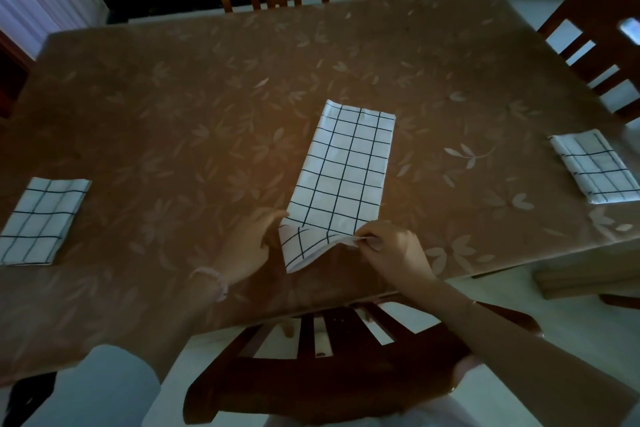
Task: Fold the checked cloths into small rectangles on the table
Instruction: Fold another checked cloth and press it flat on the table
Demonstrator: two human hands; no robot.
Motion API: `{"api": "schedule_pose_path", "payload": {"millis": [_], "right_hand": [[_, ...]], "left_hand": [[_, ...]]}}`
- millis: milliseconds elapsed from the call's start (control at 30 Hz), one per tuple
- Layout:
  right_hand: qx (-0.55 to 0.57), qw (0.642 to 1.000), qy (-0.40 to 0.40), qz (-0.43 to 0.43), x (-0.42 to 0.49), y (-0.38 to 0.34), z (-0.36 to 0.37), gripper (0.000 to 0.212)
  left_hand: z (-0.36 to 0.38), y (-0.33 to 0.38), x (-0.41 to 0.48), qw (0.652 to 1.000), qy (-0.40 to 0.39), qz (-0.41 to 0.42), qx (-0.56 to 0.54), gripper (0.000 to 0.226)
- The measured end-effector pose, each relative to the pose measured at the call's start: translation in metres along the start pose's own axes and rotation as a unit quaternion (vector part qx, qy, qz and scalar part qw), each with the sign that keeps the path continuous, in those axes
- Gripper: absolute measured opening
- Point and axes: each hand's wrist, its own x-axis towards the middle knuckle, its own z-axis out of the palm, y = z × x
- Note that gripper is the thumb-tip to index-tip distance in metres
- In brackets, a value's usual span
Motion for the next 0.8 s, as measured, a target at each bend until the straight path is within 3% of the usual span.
{"api": "schedule_pose_path", "payload": {"millis": [67,167,233,267,367,500,633,700,800], "right_hand": [[0.034,0.999,0.008,0.035,0.005,0.000,-0.008,0.008],[0.105,0.988,0.025,0.113,0.014,-0.002,-0.024,0.006],[0.136,0.979,0.030,0.147,0.021,-0.001,-0.033,0.021],[0.150,0.975,0.031,0.162,0.025,0.002,-0.037,0.023],[0.184,0.963,0.034,0.195,0.039,0.007,-0.048,0.005],[0.233,0.946,0.051,0.218,0.063,0.018,-0.060,0.025],[0.292,0.924,0.067,0.237,0.090,0.026,-0.066,0.025],[0.325,0.912,0.068,0.241,0.105,0.034,-0.067,0.023],[0.314,0.909,0.065,0.265,0.127,0.046,-0.063,0.005]], "left_hand": [[-0.001,0.013,-0.003,0.997,0.015,0.064,0.038,0.078],[0.004,0.031,-0.001,0.998,0.030,0.055,-0.016,0.076],[0.008,0.039,0.008,0.996,0.056,0.065,-0.013,0.071],[0.009,0.043,0.014,0.995,0.069,0.067,-0.019,0.066],[0.003,0.063,0.033,0.991,0.095,0.024,-0.096,0.037],[-0.014,0.089,0.057,0.966,0.111,-0.037,-0.231,0.008],[-0.021,0.090,0.082,0.944,0.100,-0.070,-0.307,0.016],[-0.021,0.085,0.094,0.937,0.086,-0.089,-0.326,0.031],[-0.019,0.081,0.113,0.924,0.083,-0.124,-0.353,0.041]]}}
